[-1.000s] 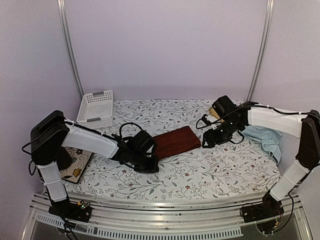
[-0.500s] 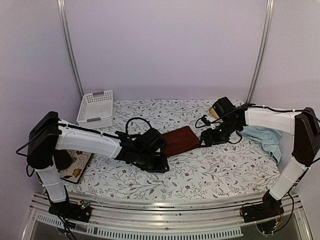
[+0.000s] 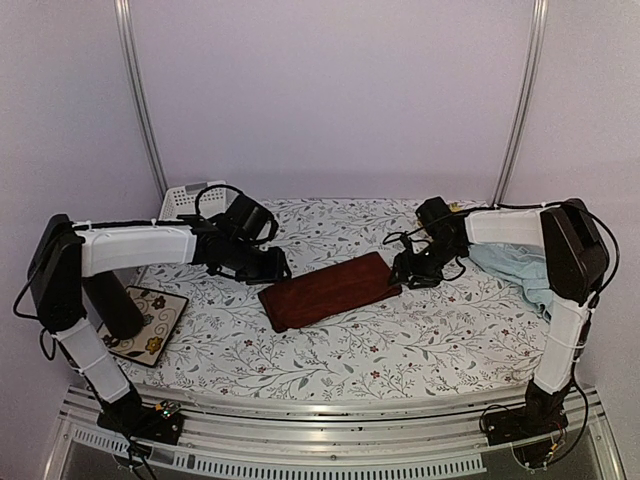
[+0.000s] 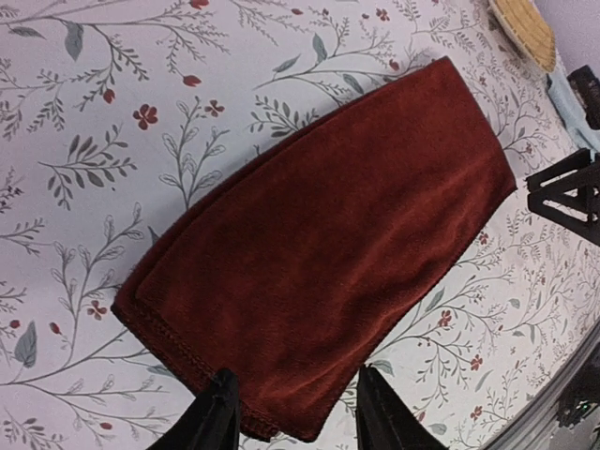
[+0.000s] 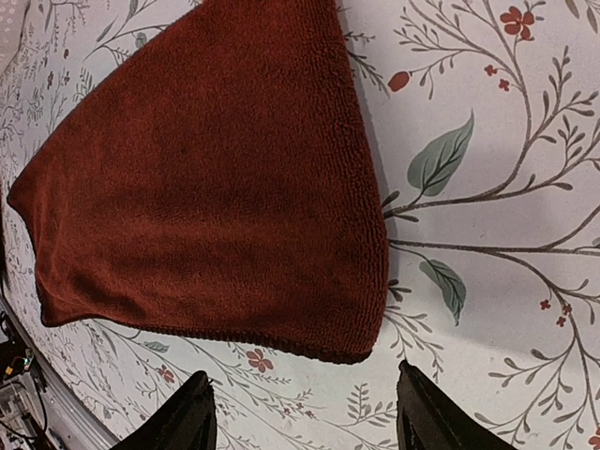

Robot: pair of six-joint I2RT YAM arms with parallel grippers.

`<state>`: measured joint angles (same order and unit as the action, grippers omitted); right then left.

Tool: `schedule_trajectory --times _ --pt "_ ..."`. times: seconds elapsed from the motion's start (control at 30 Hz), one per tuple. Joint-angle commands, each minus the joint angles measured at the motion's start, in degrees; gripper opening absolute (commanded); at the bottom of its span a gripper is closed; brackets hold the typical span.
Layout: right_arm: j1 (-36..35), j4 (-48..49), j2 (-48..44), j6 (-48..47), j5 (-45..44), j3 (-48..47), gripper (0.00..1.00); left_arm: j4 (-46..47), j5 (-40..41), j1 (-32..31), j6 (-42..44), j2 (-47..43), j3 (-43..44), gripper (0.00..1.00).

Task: Roll the towels
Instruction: Rotate the towel at the center of the board.

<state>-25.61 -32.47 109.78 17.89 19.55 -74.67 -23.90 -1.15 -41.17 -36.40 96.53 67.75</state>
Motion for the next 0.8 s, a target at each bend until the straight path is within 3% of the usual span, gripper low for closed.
schedule_trajectory --times 0.0,0.37,0.77 --pt "-0.1 1.4 3.5 2.4 0.3 -3.0 0.66 -0.4 -2.6 5.1 8.6 2.1 0.2 0.46" --pt "-0.1 1.1 5.8 1.8 -0.2 -3.2 0.65 3.0 -10.2 9.4 14.2 9.1 -0.1 0.49" --pt "-0.1 1.7 3.8 1.0 0.1 -0.3 0.64 4.3 -8.0 11.5 16.7 9.2 -1.9 0.54"
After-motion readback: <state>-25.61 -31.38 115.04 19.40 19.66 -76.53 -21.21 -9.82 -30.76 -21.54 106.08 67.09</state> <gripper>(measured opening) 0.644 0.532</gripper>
